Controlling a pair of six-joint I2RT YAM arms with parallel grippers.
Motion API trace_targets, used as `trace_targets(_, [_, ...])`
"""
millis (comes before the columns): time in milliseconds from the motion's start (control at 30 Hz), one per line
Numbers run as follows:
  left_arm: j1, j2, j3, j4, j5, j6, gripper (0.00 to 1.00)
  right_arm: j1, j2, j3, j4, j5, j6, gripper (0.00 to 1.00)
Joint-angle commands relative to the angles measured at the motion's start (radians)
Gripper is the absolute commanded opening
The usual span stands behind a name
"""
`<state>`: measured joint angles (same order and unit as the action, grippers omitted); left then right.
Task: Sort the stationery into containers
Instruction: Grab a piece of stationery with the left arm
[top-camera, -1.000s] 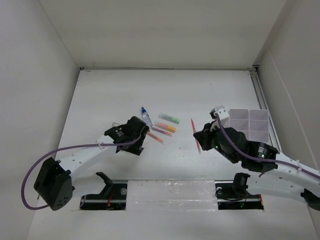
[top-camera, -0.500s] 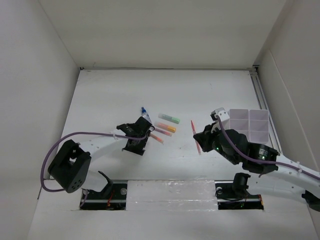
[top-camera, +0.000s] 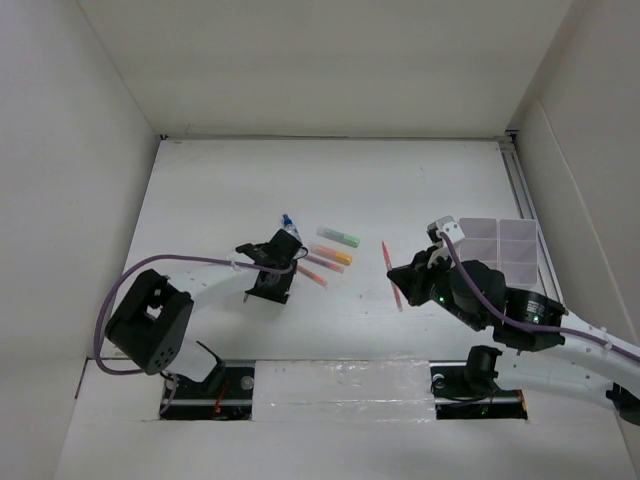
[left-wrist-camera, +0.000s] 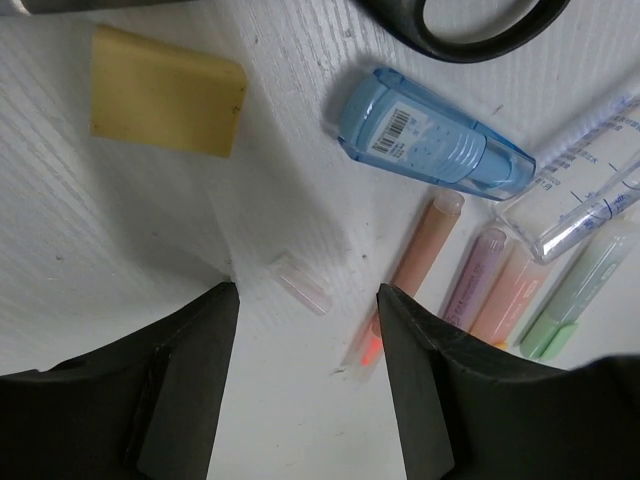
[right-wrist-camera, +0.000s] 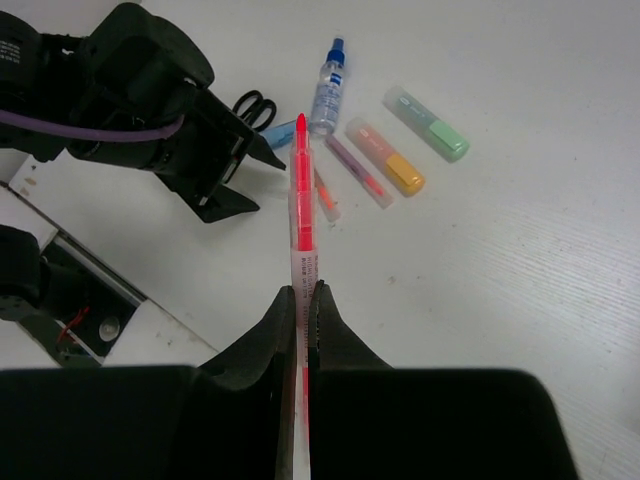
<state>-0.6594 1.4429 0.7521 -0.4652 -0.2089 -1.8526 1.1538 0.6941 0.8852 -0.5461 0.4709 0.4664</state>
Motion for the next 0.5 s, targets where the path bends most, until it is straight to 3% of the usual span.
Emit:
trace_targets(0, [0.012, 0.017, 0.035, -0.012, -0.012, -0.045, 0.54, 0.011, -0.008, 0.009, 0.058, -0.012, -0.015, 0.00])
trace_targets(467, [0.012, 0.109, 0.072, -0.058, 0.062, -0.014, 0.51, 0.011, -0.036, 0.000, 0.077, -0.031, -0.025, 0.00])
